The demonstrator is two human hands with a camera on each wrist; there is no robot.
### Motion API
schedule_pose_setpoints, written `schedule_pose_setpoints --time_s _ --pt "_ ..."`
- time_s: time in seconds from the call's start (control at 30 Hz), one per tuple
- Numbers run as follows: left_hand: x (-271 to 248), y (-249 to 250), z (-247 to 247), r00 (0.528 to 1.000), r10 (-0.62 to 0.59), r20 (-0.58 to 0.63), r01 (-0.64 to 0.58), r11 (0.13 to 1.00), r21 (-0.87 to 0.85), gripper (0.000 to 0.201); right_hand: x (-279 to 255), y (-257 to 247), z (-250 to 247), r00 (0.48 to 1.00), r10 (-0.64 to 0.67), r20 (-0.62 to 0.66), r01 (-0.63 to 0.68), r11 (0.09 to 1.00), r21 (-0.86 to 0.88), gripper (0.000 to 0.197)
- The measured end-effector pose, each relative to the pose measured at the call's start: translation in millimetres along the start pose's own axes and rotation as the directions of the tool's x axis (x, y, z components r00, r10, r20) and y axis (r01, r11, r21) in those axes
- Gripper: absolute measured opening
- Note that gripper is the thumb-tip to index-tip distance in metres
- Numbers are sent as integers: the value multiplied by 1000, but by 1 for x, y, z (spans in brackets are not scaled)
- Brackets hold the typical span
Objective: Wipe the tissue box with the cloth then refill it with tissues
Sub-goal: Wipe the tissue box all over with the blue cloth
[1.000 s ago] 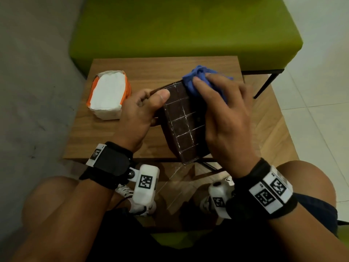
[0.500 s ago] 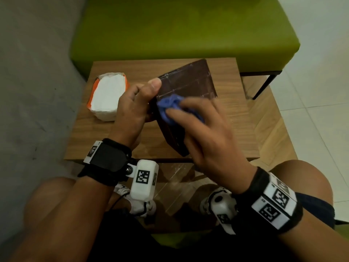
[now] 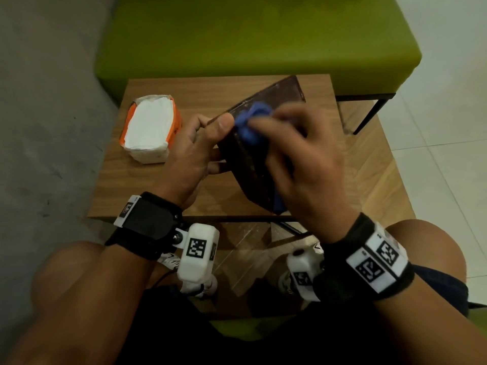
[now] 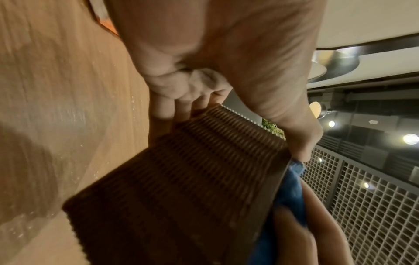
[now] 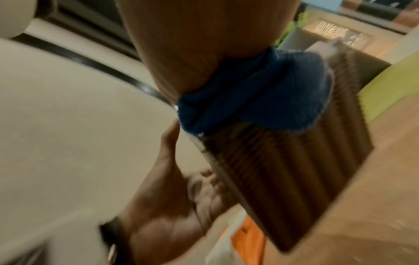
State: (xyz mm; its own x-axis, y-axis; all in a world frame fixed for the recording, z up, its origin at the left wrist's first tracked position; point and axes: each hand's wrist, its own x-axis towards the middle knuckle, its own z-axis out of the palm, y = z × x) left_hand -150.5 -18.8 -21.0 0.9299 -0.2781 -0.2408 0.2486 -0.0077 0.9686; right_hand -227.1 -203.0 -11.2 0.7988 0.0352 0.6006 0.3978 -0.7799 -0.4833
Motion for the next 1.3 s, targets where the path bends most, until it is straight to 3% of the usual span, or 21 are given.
schedule_pose_setpoints --time_s 0.07,0.1,0.37,0.67,0.83,0.93,1.0,1.1,1.17,1.3 --pt "1 -3 1 1000 -4 -10 4 1000 -20 63 13 0 2 996 58 -70 -56 998 36 31" --pt "2 -3 0 1000 1 -25 -2 999 -33 66 14 -4 5 996 49 -72 -46 998 43 32" --pt "-3 -10 -9 997 22 78 -17 998 -67 115 11 -12 2 999 -35 13 35 998 45 31" --pt "2 -18 -17 981 86 176 -102 991 86 91 19 -11 2 995 -78 67 71 991 110 33" --pt "1 -16 -13 985 55 162 -64 997 49 83 25 -8 3 991 45 -127 -44 999 18 33" --pt "-1 -15 -17 982 43 183 -47 999 17 92 7 -18 4 991 -128 45 129 991 -40 29" --pt "-3 -16 -20 979 23 205 -27 999 18 95 2 -9 -2 983 -151 109 157 986 -50 28" --pt "-3 -19 -21 979 21 202 -26 999 23 91 11 7 -7 998 2 -59 -7 997 -72 31" --pt "-2 -17 -22 977 12 213 -18 1000 26 91 11 -1 -4 996 4 -88 -11 997 -80 30" --pt "-2 -11 -29 971 21 240 -42 996 83 97 -9 -12 -1 972 -175 156 185 982 -49 29"
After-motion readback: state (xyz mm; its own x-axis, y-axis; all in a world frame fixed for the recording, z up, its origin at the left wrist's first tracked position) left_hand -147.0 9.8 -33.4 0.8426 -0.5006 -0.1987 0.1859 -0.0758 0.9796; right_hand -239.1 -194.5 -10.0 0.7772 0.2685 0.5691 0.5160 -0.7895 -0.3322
